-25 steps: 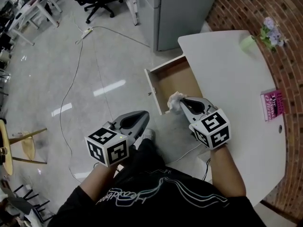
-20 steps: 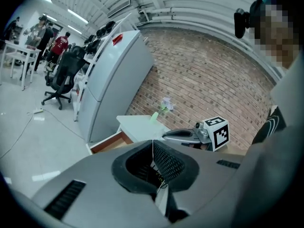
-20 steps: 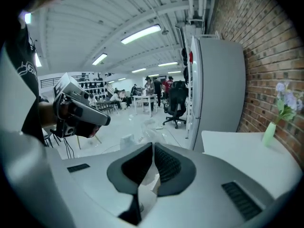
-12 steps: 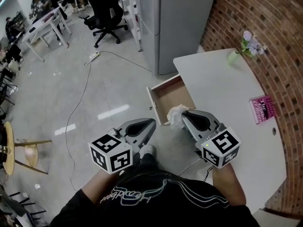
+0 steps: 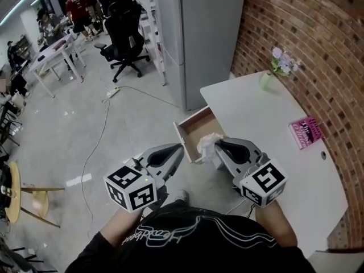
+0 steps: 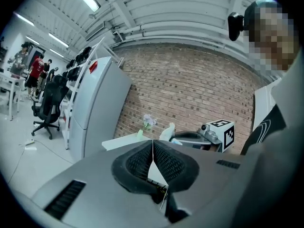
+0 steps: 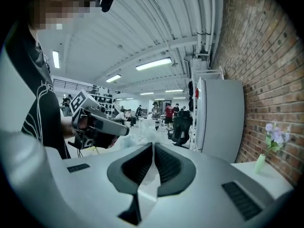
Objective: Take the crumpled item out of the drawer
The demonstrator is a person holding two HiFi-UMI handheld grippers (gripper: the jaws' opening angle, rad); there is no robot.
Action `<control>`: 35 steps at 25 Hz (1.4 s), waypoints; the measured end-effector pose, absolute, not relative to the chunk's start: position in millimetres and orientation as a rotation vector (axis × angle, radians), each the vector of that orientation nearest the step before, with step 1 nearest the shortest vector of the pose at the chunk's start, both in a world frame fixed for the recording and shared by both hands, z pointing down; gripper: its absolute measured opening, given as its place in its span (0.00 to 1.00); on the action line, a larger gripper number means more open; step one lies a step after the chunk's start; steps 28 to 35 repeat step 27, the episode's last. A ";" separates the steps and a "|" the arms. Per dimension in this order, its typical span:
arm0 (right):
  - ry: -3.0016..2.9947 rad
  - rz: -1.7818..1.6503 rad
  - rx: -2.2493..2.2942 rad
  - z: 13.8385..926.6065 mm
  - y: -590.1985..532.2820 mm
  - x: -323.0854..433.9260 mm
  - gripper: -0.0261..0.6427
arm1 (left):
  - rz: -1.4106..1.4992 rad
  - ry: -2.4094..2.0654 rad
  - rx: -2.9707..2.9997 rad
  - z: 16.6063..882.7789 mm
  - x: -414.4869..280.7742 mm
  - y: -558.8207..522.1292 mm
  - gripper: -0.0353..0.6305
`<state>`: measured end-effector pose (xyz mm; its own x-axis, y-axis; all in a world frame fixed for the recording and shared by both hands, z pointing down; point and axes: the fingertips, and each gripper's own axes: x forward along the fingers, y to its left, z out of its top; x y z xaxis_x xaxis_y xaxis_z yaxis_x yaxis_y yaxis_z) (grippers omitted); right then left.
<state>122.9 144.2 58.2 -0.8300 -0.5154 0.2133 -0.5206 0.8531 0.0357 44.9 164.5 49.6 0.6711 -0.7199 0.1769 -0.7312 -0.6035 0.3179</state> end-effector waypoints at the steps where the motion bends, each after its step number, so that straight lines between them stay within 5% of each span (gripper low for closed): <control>1: -2.812 0.009 0.792 55.3 147.9 122.1 0.11 | 0.043 -1.137 2.533 47.9 46.6 167.0 0.09; 35: -2.794 0.007 0.763 70.8 153.8 129.7 0.11 | 0.128 -1.141 2.572 65.7 67.2 175.3 0.09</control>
